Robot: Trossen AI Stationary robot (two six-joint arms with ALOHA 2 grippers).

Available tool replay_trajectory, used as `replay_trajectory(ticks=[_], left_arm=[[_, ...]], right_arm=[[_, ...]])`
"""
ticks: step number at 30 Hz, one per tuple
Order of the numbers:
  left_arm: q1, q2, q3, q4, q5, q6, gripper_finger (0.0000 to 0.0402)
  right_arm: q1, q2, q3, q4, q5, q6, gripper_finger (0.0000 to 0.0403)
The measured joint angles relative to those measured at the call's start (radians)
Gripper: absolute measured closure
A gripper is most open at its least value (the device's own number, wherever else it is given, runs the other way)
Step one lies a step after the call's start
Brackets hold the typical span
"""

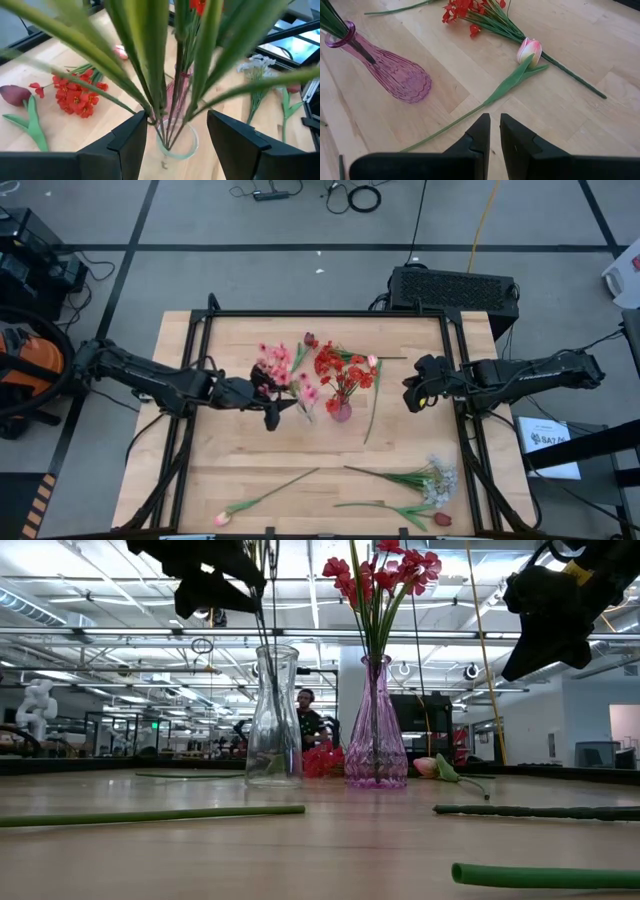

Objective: Sort flowers into vase by color
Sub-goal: Put the pink flowers into the transparent vase, then put the white flowers into the transparent vase

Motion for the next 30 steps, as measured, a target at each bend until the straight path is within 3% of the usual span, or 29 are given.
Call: replay_trajectory(ticks=[9,30], left_arm=[[0.000,0.000,0.055,-0.113,0.011,-0.007,0.0188],[0.000,-0.030,0.056,-0.339,0.063,-0.107,0.0188]], right_arm=[[0.000,0.000,0.000,0.000,0.000,0.000,0.0367],[0.000,0.000,0.000,-0.001,0.000,0.000,0.0367]])
